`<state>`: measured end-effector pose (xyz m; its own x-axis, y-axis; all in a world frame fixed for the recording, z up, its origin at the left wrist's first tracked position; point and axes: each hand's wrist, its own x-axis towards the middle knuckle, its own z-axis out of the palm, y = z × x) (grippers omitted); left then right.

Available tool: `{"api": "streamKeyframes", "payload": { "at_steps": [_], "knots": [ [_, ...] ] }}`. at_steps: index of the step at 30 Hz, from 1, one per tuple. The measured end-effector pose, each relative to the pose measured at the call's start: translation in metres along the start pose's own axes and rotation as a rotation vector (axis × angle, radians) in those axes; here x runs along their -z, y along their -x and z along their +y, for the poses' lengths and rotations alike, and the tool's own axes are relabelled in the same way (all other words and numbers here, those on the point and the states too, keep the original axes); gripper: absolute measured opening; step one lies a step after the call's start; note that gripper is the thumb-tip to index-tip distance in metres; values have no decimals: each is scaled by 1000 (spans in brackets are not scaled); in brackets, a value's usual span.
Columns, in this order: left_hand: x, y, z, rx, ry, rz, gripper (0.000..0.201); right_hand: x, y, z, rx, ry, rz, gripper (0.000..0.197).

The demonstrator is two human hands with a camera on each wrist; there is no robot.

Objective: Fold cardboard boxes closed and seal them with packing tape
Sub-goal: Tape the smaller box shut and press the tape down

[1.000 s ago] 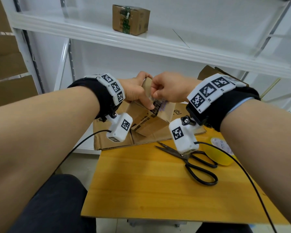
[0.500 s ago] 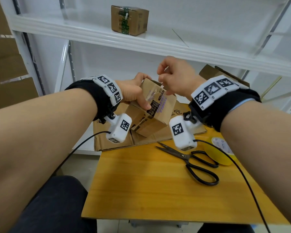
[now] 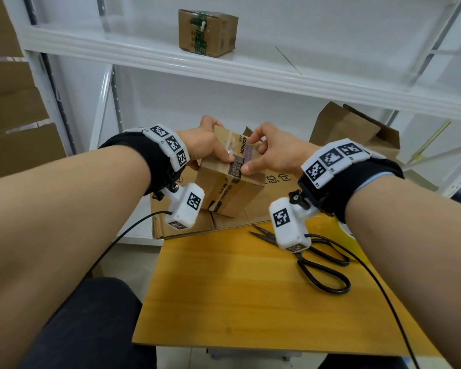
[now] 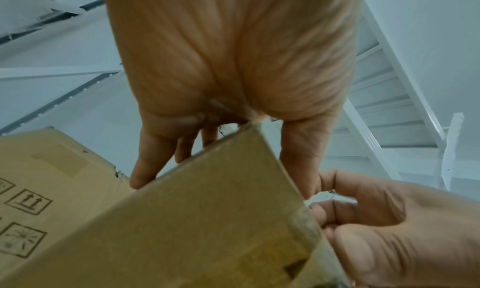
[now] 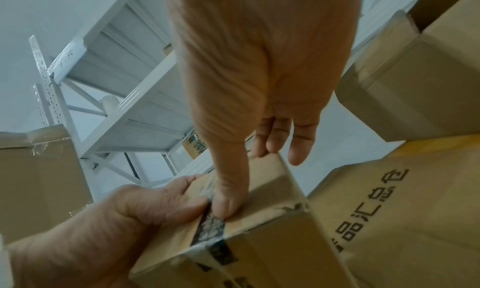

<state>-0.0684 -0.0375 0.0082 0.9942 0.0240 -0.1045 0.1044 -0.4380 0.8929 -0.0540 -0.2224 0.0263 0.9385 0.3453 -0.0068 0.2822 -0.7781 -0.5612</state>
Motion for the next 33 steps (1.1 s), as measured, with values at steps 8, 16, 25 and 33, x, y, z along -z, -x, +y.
{"api": "streamKeyframes", "payload": {
  "at_steps": [8,16,25,33],
  "knots": [
    [4,-6,-7,-1,71,16,41,-15,-11,-11,-67,-54,80,70],
    [12,2,-17,14,225,-53,67,-25,-20,-19,-111,-146,151,50],
    [12,2,-15,28,9,19,96,-29,-24,-16,-53,-50,253,17],
    [7,-4,-15,105,74,147,69,-33,-17,-5,-158,-183,191,28]
  ]
}}
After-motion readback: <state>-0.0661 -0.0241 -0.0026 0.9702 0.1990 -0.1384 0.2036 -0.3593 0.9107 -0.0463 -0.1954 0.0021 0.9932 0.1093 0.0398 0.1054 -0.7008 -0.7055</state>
